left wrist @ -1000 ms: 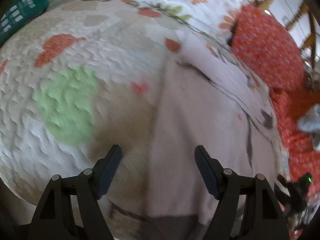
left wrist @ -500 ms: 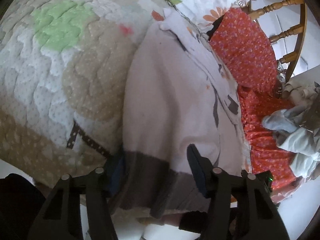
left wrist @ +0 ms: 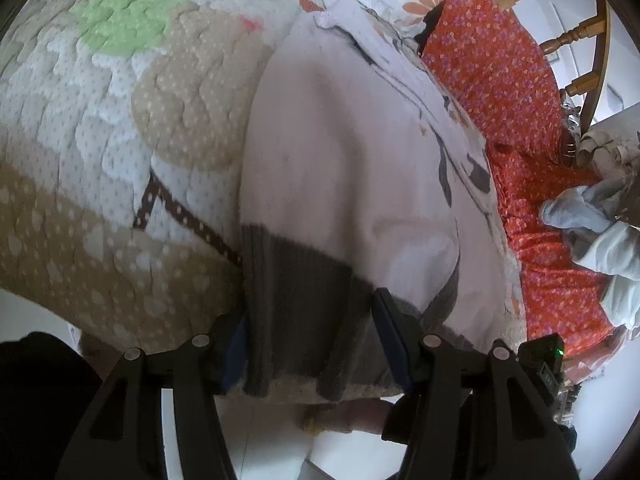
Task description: Fold small clothes
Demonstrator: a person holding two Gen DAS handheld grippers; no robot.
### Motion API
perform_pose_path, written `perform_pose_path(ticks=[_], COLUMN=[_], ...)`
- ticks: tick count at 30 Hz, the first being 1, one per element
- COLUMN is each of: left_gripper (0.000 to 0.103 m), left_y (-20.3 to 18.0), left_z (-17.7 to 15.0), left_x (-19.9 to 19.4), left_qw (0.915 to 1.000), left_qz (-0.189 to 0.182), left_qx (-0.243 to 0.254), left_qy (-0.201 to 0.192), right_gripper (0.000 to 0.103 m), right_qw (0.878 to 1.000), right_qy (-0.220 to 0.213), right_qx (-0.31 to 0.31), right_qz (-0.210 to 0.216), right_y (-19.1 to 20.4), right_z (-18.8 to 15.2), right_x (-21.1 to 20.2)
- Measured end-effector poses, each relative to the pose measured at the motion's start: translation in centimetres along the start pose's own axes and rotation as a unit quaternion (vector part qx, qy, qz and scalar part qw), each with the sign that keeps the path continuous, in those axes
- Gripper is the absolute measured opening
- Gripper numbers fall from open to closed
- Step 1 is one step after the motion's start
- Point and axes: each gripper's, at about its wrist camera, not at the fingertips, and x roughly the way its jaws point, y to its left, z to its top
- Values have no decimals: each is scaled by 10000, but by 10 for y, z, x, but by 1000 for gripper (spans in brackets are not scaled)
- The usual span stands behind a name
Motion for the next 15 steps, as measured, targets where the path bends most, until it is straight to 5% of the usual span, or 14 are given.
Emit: perform_pose_path(ticks=[4,5,7,8,10,15], left_gripper=[52,42,24,7,7,7], left_y=[0,1,6,10,17,19], left_z=[-5,-6,-4,0,7,9], left_x=[1,0,-2,-5,-13,-60], left_qw=[10000,9998,9995,9993,9985,9966], left_qz=[84,182,265,253,246,-36], left_qx=[-7,-22,-157,-293,-492,-681], left_qy=[12,-5,3,2,-60,-454], right_gripper=[56,52,32,14,6,5], right_qw=[9993,9987,9966,9941,9907,9955], right_qy=[113,135,90,72,35,-320], right_qx=[-211,-284,-421,-509,-582,-348], right_qz=[-298,-412,-705,-954,-1229,-818], right_y=[9,11,16,18,19,19], right_z=[-18,-21,-25,-27,-25,-16], right_x=[9,12,15,17,18,-16])
